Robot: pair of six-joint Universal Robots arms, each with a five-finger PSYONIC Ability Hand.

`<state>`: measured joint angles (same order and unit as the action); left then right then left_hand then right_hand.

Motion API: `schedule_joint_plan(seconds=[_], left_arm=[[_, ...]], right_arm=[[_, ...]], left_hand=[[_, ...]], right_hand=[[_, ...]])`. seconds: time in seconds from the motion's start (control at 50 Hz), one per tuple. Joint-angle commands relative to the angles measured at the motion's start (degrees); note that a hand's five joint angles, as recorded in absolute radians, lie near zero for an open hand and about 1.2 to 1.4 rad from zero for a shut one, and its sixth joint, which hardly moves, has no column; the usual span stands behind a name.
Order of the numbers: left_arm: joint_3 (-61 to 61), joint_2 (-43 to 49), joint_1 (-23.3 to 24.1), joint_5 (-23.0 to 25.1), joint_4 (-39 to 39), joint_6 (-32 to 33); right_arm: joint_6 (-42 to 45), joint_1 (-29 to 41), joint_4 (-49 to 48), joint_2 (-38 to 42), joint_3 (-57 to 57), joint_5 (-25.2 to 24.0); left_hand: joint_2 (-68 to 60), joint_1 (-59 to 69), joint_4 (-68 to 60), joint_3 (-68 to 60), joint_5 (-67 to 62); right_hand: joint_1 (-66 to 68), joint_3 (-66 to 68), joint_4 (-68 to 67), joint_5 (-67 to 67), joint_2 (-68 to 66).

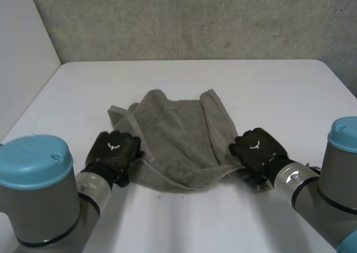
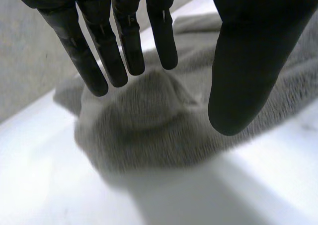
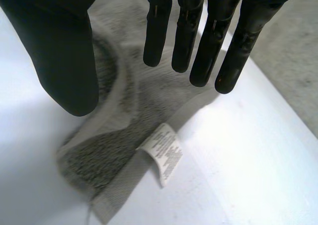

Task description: Fold the towel.

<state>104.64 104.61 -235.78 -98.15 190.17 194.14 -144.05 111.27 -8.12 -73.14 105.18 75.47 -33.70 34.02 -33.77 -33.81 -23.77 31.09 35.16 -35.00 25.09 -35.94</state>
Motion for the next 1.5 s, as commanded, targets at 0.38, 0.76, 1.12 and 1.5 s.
schedule_joint_plan(seconds=[0.38, 0.76, 1.12, 1.5], left_arm=[[-4.45, 6.83, -9.7, 24.41, 2.31, 31.48], [-11.29, 16.49, -9.43, 23.8, 2.4, 27.53], [-14.74, 10.46, -14.0, 12.99, 2.75, 21.21], [-15.78, -19.7, -14.44, 3.51, -1.2, -5.95]], right_arm=[[-2.64, -0.35, -2.17, -0.95, 2.74, -0.42], [-2.81, -0.09, -1.9, -0.25, 3.54, 0.64], [-2.64, -2.28, -1.64, -0.42, 0.3, 1.52], [-5.19, -2.9, 20.13, -17.03, -25.08, 2.57]], left_hand=[[-4.27, 3.95, -4.21, -4.16, -4.2], [-23.69, 23.37, -23.62, -23.58, -23.62], [-46.3, 45.98, -46.23, -46.19, -46.23], [-46.3, 45.98, -46.23, -46.19, -46.23]], right_hand=[[6.08, 2.01, -2.17, 2.08, -1.22], [-1.16, -5.23, 5.07, -5.15, 6.01], [48.91, 44.84, -45.0, 44.91, -44.06], [48.91, 44.84, -45.0, 44.91, -44.06]])
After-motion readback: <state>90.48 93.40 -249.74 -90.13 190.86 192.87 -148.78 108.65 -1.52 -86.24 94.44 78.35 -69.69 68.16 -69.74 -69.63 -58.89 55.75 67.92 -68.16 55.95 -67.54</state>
